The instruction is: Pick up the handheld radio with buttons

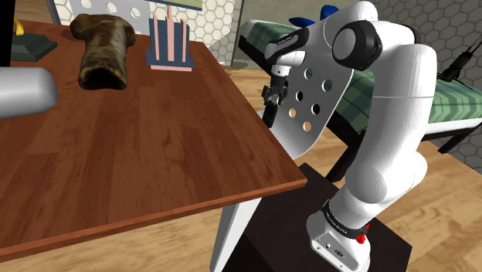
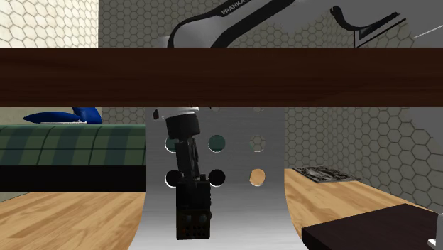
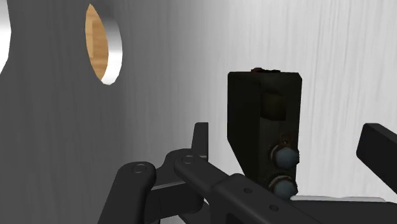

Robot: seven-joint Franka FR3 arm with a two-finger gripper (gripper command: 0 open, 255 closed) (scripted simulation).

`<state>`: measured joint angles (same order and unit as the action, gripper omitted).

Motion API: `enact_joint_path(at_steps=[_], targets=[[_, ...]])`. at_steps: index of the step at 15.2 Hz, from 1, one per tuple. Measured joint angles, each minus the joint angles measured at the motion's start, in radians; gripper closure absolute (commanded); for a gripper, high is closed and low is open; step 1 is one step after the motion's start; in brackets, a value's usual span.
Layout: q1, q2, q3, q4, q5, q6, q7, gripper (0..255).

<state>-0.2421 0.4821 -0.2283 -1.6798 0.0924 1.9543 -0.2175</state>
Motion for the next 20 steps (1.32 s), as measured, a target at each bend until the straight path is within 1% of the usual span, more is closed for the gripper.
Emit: enact_joint_path(at_steps=[3,4,14,20], targets=[[-0.002,0.013,0.003,-0.013,0.003,0.030,-0.004,0],[-0.002,0.016,0.003,-0.016,0.004,0.034,-0.004,255],[-0.003,0.021,0.004,-0.013,0.005,0.035,-0.005,255],[-0.001,-0.005,0.001,0.006,-0.003,-0.017,0.002,255]])
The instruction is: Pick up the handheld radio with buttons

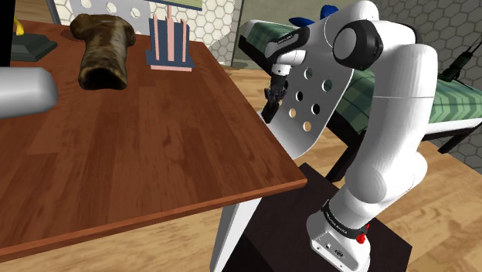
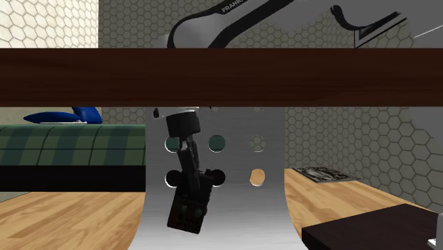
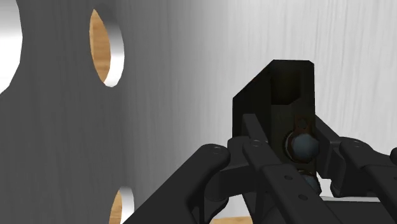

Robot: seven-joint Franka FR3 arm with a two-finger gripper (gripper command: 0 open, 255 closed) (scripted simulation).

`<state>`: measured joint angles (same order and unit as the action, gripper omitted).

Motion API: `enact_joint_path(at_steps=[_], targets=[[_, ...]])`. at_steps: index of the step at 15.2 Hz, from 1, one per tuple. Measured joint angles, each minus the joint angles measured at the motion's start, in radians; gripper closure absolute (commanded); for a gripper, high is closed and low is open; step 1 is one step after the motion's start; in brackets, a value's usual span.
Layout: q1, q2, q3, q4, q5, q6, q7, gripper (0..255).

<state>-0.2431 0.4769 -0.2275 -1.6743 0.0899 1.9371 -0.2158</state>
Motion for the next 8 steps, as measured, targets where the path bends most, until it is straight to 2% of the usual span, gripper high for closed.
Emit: enact_joint_path(at_steps=[8], targets=[[0.002,-0.043,-0.005,0.046,-0.011,-0.088,0.006,255]])
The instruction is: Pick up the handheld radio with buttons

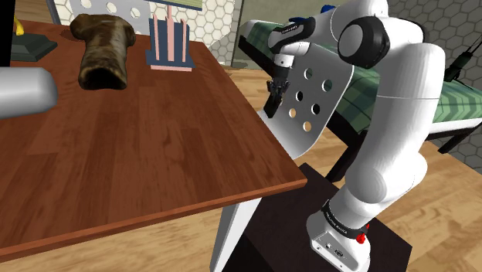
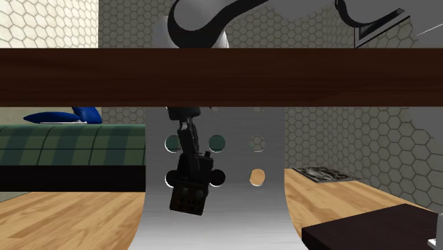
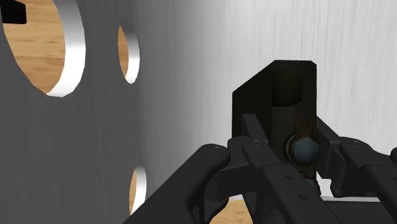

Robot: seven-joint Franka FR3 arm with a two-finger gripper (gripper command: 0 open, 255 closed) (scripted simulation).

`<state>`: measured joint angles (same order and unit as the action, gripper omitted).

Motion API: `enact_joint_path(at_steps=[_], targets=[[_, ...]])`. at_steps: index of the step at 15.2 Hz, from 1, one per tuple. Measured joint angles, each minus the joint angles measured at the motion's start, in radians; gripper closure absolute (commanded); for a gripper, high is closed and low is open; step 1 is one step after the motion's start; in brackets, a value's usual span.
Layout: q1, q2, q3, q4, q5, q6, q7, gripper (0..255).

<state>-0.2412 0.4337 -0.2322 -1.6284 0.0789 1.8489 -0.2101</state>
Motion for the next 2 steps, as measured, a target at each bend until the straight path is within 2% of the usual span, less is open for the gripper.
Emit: enact_joint_path(at_steps=[2], targets=[[0.000,-0.008,-0.001,0.010,-0.002,-0.018,0.001,255]])
